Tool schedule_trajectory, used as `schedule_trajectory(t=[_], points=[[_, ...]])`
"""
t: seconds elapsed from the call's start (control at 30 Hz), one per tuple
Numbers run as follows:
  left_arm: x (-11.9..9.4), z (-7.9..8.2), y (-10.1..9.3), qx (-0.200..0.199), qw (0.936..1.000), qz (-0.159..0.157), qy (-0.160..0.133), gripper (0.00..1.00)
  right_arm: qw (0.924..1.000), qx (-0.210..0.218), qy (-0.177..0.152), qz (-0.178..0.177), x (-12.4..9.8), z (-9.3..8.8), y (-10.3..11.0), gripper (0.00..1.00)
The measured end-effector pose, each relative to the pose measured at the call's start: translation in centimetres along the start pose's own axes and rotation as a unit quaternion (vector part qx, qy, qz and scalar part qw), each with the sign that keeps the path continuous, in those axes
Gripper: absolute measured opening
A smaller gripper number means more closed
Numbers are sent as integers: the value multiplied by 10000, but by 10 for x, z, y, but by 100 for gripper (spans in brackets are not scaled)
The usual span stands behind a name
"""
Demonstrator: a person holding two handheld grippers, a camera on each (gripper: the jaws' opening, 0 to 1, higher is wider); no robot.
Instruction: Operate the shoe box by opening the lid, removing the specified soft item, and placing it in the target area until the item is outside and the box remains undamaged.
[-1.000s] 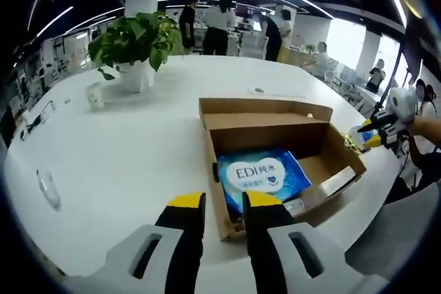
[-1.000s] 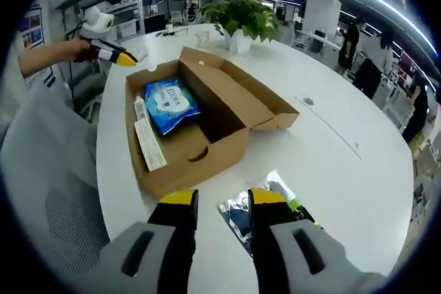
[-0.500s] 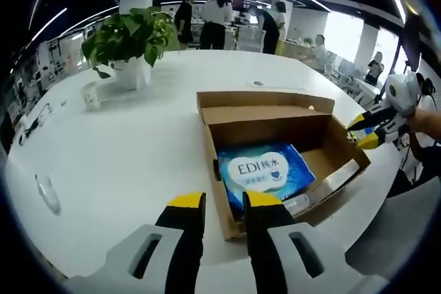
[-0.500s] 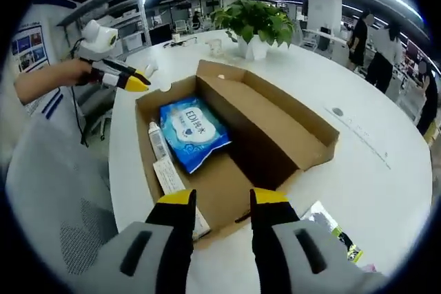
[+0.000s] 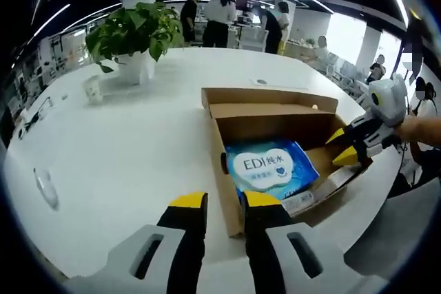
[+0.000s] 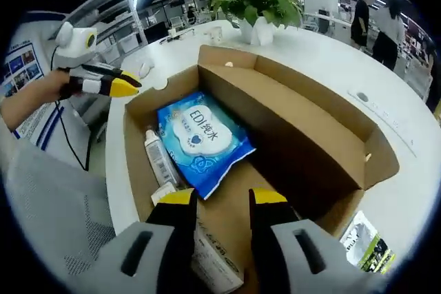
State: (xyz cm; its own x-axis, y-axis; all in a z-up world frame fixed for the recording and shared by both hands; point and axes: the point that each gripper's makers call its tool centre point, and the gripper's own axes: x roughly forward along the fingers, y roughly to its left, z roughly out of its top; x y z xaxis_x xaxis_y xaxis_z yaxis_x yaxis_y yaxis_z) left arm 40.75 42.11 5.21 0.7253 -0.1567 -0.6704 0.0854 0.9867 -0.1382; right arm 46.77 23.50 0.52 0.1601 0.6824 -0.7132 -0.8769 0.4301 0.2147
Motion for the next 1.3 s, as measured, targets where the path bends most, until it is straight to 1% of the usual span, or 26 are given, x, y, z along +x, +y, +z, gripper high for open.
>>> schedule_trajectory(t=[0.13, 0.2, 0.33, 0.4, 0.47, 0.5, 0.57, 0.6, 0.67, 0.77, 0.83, 0.87, 0.97, 1.07, 1.13, 1.23, 1.27, 1.3], points=[[3, -5, -1, -90, 9999, -41, 49, 14, 9997, 233, 112, -34, 18, -2, -2, 27], [4, -5, -3, -141, 9999, -87, 39, 13, 9988, 465, 139, -4, 25, -2, -1, 26], [6, -5, -6, -190, 9997, -164, 29, 7, 9971, 726, 205, -27, 40, -4, -3, 24], [7, -5, -11, -226, 9994, -266, 30, 4, 9953, 944, 227, -7, 46, -5, -3, 22], [8, -6, -10, -180, 9996, -227, 44, 4, 9938, 1097, 206, -13, 50, -5, -3, 22], [9, -6, -10, -194, 9995, -228, 47, 4, 9901, 1400, 113, 11, 52, -1, -2, 21], [10, -6, -10, -237, 9995, -222, 38, 4, 9901, 1397, 137, -19, 54, -1, -5, 20], [10, -7, -10, -236, 9995, -221, 39, 4, 9893, 1455, 125, -22, 55, -1, -6, 19], [11, -7, -10, -200, 9996, -220, 37, 4, 9849, 1728, 109, 46, 58, 0, -3, 17], [11, -7, -10, -236, 9994, -241, 26, 4, 9836, 1804, 61, 63, 60, 2, -2, 14], [11, -7, -10, -223, 9994, -246, 27, 4, 9813, 1925, 29, 94, 60, 4, -1, 11], [11, -6, -10, -213, 9995, -242, 31, 4, 9801, 1982, 29, 53, 60, 4, -2, 10], [11, -6, -11, -149, 9996, -225, 33, 4, 9798, 2001, 5, 18, 58, 4, -3, 5], [11, -6, -10, -145, 9997, -215, 27, 4, 9823, 1872, -1, -3, 54, 5, -1, 2], [11, -6, -10, -148, 9997, -217, 30, 4, 9873, 1586, -34, -29, 51, 6, -1, 1], [11, -6, -10, -150, 9997, -195, 41, 4, 9862, 1649, -92, -125, 46, 9, -4, 0], [11, -6, -10, -123, 9998, -174, 49, 4, 9856, 1676, -163, -154, 42, 12, -5, 0], [11, -5, -10, -97, 9998, -164, 50, 4, 9867, 1601, -225, -185, 39, 14, -6, 0]])
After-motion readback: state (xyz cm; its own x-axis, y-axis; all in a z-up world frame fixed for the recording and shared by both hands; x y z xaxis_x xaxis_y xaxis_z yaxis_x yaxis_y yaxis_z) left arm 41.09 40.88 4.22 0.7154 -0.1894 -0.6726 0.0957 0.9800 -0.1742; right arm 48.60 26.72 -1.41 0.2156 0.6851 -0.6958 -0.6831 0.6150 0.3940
